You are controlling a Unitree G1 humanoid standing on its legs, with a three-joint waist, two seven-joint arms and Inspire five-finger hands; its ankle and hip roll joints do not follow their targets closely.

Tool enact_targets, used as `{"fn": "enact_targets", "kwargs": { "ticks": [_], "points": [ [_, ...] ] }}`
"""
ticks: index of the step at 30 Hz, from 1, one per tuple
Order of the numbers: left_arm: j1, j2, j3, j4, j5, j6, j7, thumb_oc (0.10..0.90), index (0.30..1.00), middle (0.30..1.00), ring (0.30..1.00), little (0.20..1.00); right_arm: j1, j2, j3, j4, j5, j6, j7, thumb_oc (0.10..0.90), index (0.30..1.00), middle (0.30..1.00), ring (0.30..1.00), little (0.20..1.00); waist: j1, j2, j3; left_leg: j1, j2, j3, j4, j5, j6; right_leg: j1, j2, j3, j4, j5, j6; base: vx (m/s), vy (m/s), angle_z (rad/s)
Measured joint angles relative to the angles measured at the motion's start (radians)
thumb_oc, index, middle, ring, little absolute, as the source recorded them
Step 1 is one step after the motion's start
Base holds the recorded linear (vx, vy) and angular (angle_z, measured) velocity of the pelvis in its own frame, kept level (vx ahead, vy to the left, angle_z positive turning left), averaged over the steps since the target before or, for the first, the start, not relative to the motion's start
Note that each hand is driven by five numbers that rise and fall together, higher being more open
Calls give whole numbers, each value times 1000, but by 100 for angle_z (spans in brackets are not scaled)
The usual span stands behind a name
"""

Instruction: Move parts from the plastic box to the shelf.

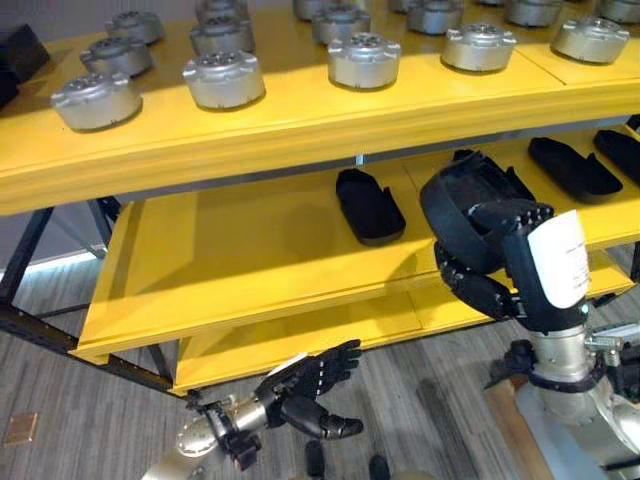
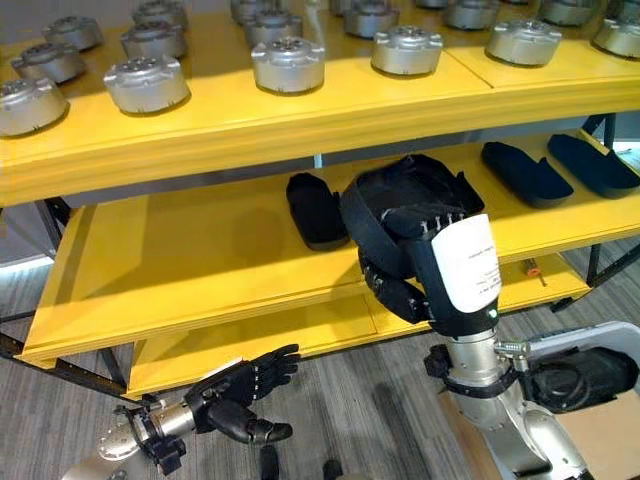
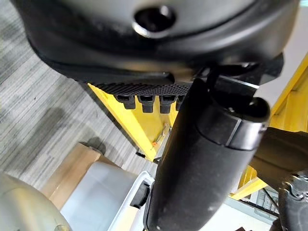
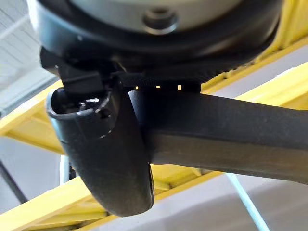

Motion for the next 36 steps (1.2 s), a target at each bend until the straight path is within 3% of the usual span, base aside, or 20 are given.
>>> {"fn": "enact_targets", "kwargs": {
  "ticks": [7, 10, 11, 12, 13, 14, 15, 16, 17, 18, 19, 20, 21, 22, 23, 30, 32, 33, 34, 36],
  "points": [
    [-56, 1, -17, -2, 0, 2, -17, 900, 1000, 1000, 1000, 1000, -8, -20, 7, 1, -98, -8, 9, 400, 300, 300, 300, 300, -27, 28, 1, -12, -32, 69, 4, 15, 9, 25, -43, -70, -3, -13, 11, -20, 79, 32],
    [-69, 4, -54, 0, 0, 8, -12, 900, 1000, 1000, 1000, 1000, -54, -49, 37, 1, -161, -42, 10, 400, 300, 300, 300, 300, -15, 4, 18, -10, -24, 80, 55, -44, 47, 21, -75, -35, 9, -18, 0, 53, 199, -33],
    [-75, 4, -61, 8, -1, 13, -13, 900, 1000, 1000, 1000, 1000, -55, -56, 36, -8, -162, -64, 9, 400, 300, 300, 300, 300, -33, -28, 31, -11, 12, 82, 105, -86, 19, 37, -117, -30, 6, -17, 3, 94, 444, -34],
    [-125, 4, -79, 39, -3, 14, -8, 900, 1000, 1000, 1000, 1000, -56, -91, 9, -19, -162, -77, 8, 400, 300, 300, 300, 300, -51, -61, 44, -21, 121, 47, 103, -104, -85, 37, -178, -7, 3, -9, 23, 122, 596, -17],
    [-183, 3, -93, 90, -7, 13, -2, 900, 1000, 1000, 1000, 1000, -70, -130, -23, -12, -157, -82, 25, 400, 300, 300, 300, 300, -50, -66, 47, -54, 236, 15, 106, -100, -139, 35, -211, 11, 3, -6, 51, 138, 688, -22],
    [-212, 1, -95, 123, -10, 13, 3, 900, 1000, 1000, 1000, 1000, -109, -172, -39, 1, -152, -90, 47, 400, 300, 300, 300, 300, -49, -60, 44, -70, 286, 28, 109, -107, -148, 37, -246, 15, 4, -16, 104, 126, 581, -27],
    [-213, 0, -98, 126, -10, 13, 0, 900, 1000, 1000, 1000, 1000, -131, -183, -43, 1, -152, -94, 58, 400, 300, 300, 300, 300, -53, -48, 44, -55, 261, 42, 75, -107, -146, 41, -286, 17, 3, -7, 121, 129, 583, -34],
    [-207, -1, -103, 121, -12, 13, -5, 900, 1000, 1000, 1000, 1000, -131, -183, -45, -3, -152, -103, 62, 400, 300, 300, 300, 300, -58, -22, 46, -10, 192, 61, 26, -100, -118, 58, -321, 4, 4, 6, 141, 112, 500, -39],
    [-188, 1, -95, 107, -13, 12, -13, 900, 1000, 1000, 1000, 1000, -119, -152, -46, -11, -164, -115, 65, 400, 300, 300, 300, 300, -50, -6, 53, 27, 132, 27, 0, 4, -127, 72, -353, -4, 15, 25, 173, 91, 435, -44],
    [-166, -3, -81, 108, -14, 12, -13, 900, 1000, 1000, 1000, 1000, -69, -106, -42, -49, -192, -131, 67, 400, 300, 300, 300, 300, -38, -30, 57, 47, 66, 54, -1, -10, -106, 69, -416, -29, 44, 74, 176, 72, 408, -7],
    [-157, 3, -84, 103, -14, 13, -17, 900, 1000, 1000, 1000, 1000, -49, -109, -29, -92, -242, -201, 75, 400, 300, 300, 300, 300, -47, -9, 63, 41, 37, 25, -2, -15, -35, 18, -390, -44, 101, 23, 192, 49, 315, 16],
    [-149, 10, -79, 100, -14, 12, -21, 900, 1000, 1000, 1000, 1000, -64, -116, -10, -121, -275, -239, 88, 400, 300, 300, 300, 300, -21, -9, 61, 39, 28, 22, -1, -21, -14, 24, -307, -54, 35, -14, 175, 44, 352, 43],
    [-143, 22, -76, 94, -15, 12, -25, 900, 1000, 1000, 1000, 1000, -77, -119, 1, -151, -291, -263, 98, 400, 300, 300, 300, 300, 0, -38, 45, 31, -4, 22, -1, -25, -1, 32, -253, -54, -27, 0, 163, 30, 264, 47],
    [-138, 15, -75, 95, -15, 12, -24, 900, 1000, 1000, 1000, 1000, -87, -125, 0, -164, -291, -282, 104, 400, 300, 300, 300, 300, -3, -51, 35, 22, -29, 16, -1, -30, 5, 46, -257, -46, -50, 41, 132, 31, 272, 49],
    [-131, 20, -72, 88, -25, 11, -29, 900, 1000, 1000, 1000, 1000, -113, -126, 4, -169, -289, -301, 125, 400, 300, 300, 300, 300, 9, -68, 35, 21, -52, 28, -1, -33, 17, 48, -277, -58, -49, 51, 146, 28, 187, 41],
    [-103, 22, -71, 97, -48, 11, -44, 900, 1000, 1000, 1000, 1000, -187, -171, 71, -164, -279, -327, 246, 400, 300, 300, 300, 300, 44, -97, 20, 39, -75, -7, -1, -37, 57, 53, -297, -111, 21, 84, 139, 16, 100, 23],
    [-102, 19, -70, 98, -48, 10, -45, 900, 1000, 1000, 1000, 1000, -190, -169, 90, -153, -268, -329, 262, 400, 300, 300, 300, 300, 56, -95, 19, 43, -71, -27, 3, -37, 68, 39, -299, -110, 30, 56, 162, 1, 133, 26],
    [-107, 21, -68, 98, -47, -5, -46, 900, 1000, 1000, 1000, 1000, -238, -169, 139, -137, -268, -327, 287, 400, 300, 300, 300, 300, 78, -103, 15, 36, -80, -30, 4, -36, 67, 41, -302, -127, -75, 128, 167, 11, 115, 23],
    [-105, 24, -67, 98, -48, -9, -46, 900, 1000, 1000, 1000, 1000, -249, -169, 153, -126, -268, -327, 295, 400, 300, 300, 300, 300, 85, -114, 8, 40, -90, -33, 3, -37, 66, 45, -304, -145, -67, 164, 184, 14, 87, 17],
    [-103, 23, -64, 99, -48, -10, -47, 900, 1000, 1000, 1000, 1000, -286, -168, 195, -85, -267, -321, 315, 400, 300, 300, 300, 300, 108, -114, 7, 46, -86, -25, 3, -42, 56, 50, -298, -177, -66, 161, 189, 16, 64, -3]
  ]
}}
